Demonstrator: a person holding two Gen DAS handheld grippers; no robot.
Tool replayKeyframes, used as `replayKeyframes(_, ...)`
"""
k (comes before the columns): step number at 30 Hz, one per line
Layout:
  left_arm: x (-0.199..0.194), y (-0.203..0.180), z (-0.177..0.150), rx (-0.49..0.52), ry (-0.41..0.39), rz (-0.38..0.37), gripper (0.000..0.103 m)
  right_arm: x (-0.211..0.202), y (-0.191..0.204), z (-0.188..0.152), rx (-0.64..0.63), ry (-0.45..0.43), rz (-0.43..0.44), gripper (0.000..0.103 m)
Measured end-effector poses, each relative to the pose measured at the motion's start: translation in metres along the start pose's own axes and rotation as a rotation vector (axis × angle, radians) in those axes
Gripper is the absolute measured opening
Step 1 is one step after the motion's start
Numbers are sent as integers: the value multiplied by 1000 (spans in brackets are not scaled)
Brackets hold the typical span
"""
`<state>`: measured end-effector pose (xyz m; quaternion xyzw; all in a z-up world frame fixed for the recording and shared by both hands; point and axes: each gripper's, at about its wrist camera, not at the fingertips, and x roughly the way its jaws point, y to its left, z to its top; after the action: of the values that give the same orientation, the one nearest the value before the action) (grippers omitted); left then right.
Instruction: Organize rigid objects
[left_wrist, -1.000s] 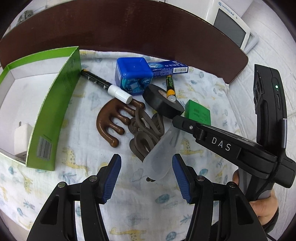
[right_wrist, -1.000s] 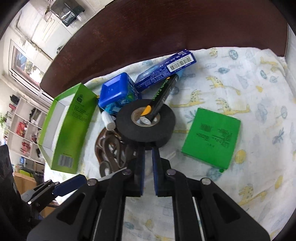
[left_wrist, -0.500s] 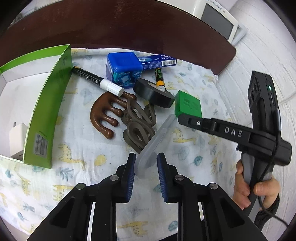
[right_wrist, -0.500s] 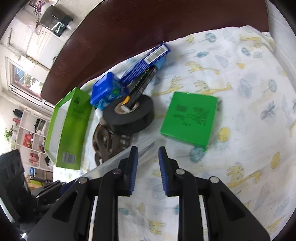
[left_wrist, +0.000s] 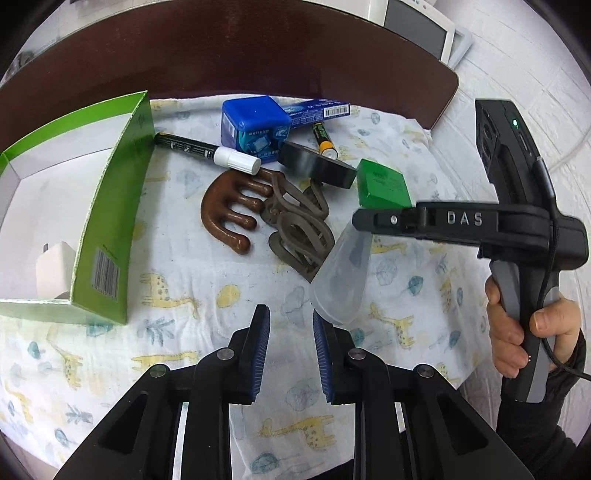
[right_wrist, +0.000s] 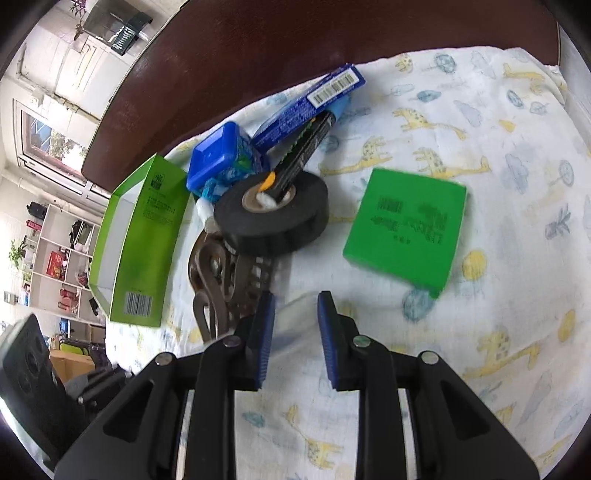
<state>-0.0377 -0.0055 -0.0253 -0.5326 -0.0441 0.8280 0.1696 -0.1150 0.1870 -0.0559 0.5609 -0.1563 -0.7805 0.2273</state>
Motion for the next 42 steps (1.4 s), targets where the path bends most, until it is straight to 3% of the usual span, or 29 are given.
replayKeyframes(3,-5,2,-5,2,15,-28,23,-6,0,-12,-5,32,26,27)
replayKeyframes(5,-5,9,-11,-14,29,-46,23,-14,-3,-12,-1,12,60,27)
replayKeyframes(7,-3,14,-18,-34,49,-50,23,-17,-6,-5,-20,-20,38,27)
replayKeyframes(14,-3,14,-25,-86,70,-94,23,8,-23,13,-22,29,46,27)
replayKeyframes(19,12,1,-26,-56,91,-79,23,3,-21,4,-49,56,50,29)
replayKeyframes(25,13,11,-28,-74,80,-56,23,0,-8,-25,-44,89,30,30)
replayKeyframes(28,15,23,-29,-111,96,-44,23,-1,0,-41,-91,115,29,30)
replayKeyframes(34,3,30,-36,-175,108,-85,23,-14,9,-45,-180,47,-100,30)
replayKeyframes(42,9,38,-41,-302,173,-108,23,4,14,-37,-211,81,-72,30)
